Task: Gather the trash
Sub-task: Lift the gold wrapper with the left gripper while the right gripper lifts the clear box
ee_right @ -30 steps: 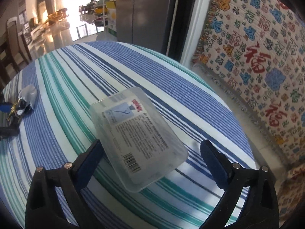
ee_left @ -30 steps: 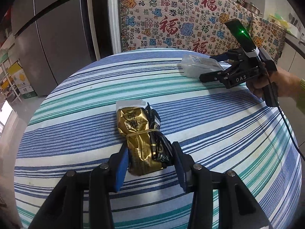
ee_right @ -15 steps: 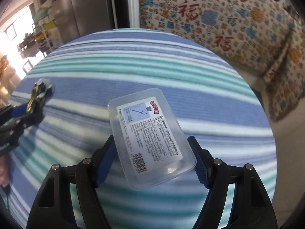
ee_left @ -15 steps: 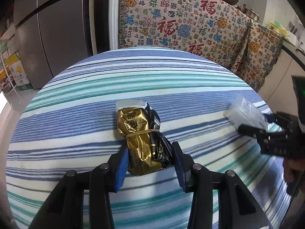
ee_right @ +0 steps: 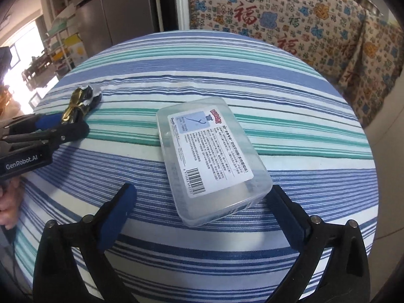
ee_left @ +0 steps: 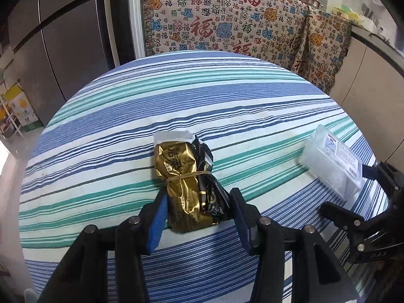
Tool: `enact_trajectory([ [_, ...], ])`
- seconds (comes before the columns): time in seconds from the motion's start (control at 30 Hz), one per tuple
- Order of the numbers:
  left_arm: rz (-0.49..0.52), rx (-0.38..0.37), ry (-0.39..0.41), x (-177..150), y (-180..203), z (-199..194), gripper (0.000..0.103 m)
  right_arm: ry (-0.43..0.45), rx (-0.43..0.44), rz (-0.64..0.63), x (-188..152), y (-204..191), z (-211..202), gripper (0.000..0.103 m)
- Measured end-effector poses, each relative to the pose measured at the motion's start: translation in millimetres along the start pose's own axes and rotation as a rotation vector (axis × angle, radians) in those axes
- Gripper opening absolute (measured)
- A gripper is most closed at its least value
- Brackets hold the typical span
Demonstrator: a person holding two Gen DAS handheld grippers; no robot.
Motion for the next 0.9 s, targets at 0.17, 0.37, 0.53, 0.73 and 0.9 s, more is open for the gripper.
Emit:
enact_trajectory([
  [0.17, -0.06, 0.062, -0.058, -4.4, -4.7, 8.3, 0.103, -0.003, 0.004, -0.014, -1.8, -1.9, 0.3, 0.103],
  [0.37, -0.034, 0.034, -0.073, -4.4, -7.8, 4.9, 0.103, -0.003, 0.003, -0.014, -0.9, -2.6, 1.6, 0.103],
  [0.53, -0.056, -0.052, -0.06, 1.6, -13.4, -6.8, 0.102, -0.077, 0.051, -0.013, 2.9, -2.5, 0.0, 0.102],
  [0.73, -0.045, -0.076, -0.052, 20.8, -12.4, -5.3, 0.093, -0.155, 0.088, -0.072, 41.1, -2.9, -1.1, 0.102],
  [0.9, -0.043, -0.08, -0.099, 24.0, -9.4, 7.3, 0.045, -0.306, 0.072, -0.118, 51.9, -7.0, 21.3, 0.064],
])
Point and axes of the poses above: each gripper's, at about its wrist camera, not at the fingertips, and z roughly the way its jaws point, y to its right, x to its top, the point moved 3 cm from there along z, roughly the way its jaws point, and after that the axes turned 11 degrees about x, right-handed, at the moved point
